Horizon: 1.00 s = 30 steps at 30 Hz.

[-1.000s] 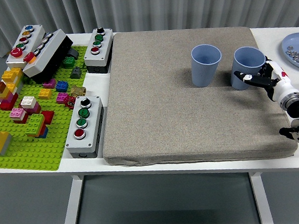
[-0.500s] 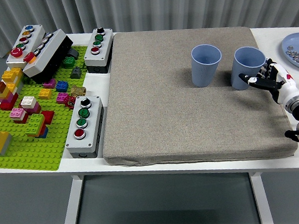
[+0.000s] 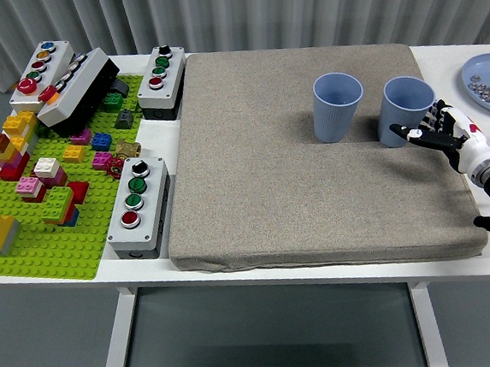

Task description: Pick cup pour cup place

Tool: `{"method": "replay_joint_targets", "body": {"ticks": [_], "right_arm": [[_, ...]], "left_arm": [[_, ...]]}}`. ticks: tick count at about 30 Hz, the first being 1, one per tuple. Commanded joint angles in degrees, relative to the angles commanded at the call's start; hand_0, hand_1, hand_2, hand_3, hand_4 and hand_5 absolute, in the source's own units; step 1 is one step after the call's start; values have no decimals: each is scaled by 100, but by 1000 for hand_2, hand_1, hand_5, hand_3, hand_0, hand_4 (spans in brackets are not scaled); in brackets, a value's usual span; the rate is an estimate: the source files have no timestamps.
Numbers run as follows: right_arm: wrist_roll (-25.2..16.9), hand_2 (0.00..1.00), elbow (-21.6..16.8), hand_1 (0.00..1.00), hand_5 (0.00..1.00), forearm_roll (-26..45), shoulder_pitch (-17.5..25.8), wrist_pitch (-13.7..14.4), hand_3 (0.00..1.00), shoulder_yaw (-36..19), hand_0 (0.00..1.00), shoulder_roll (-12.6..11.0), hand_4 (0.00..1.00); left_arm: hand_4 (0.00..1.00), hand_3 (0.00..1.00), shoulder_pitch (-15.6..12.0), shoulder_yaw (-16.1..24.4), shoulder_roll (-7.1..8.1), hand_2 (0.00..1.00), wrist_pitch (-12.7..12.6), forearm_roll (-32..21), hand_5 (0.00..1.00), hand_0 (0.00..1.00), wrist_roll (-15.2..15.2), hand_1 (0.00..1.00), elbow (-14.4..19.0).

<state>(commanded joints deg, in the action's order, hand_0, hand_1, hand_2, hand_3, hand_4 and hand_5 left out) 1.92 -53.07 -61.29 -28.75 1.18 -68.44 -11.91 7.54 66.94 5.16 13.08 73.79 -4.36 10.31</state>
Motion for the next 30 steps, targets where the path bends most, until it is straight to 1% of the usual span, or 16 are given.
{"method": "replay_joint_targets", "body": {"ticks": [2,5,8,11,15,16,22,24,27,30], "right_arm": [[-4,998,-29,982,385,31,35,-17,998,-15,998,-35,917],[28,998,-214,985,369,42,173,-63,998,-43,998,-162,905],[41,998,-546,985,369,111,396,-104,998,-59,998,-357,905],[69,998,-821,983,357,134,568,-122,998,-104,998,-475,895],[115,998,-1125,983,357,88,759,-154,998,-171,998,-616,895],[123,998,-1177,980,388,81,791,-160,998,-180,998,-643,920],[186,998,-1522,980,396,51,1071,-197,998,-334,998,-886,921],[203,998,-1719,980,396,39,1223,-190,998,-416,998,-998,921],[207,998,-1807,980,396,48,1260,-200,998,-465,998,-1018,921],[212,998,-1874,979,398,26,1224,-185,998,-529,998,-979,918]], "left_arm": [[640,813,-6,5,-4,882,-2,-3,998,827,1,829,0],[641,813,-19,16,-10,882,0,4,998,827,0,829,0],[641,813,-30,18,-10,882,0,-1,998,827,1,829,0],[641,813,-43,24,-10,881,3,6,998,827,1,829,0],[641,813,-78,43,-7,881,-4,1,998,827,3,829,0],[641,813,-86,48,-7,881,-7,-2,998,829,3,830,0],[641,813,-114,60,-1,880,-5,-9,998,828,10,830,0],[641,813,-120,70,5,880,1,5,998,828,9,830,0],[641,813,-123,77,6,880,7,25,998,828,7,830,0],[641,813,-110,68,7,879,11,32,998,828,14,830,0]]}}
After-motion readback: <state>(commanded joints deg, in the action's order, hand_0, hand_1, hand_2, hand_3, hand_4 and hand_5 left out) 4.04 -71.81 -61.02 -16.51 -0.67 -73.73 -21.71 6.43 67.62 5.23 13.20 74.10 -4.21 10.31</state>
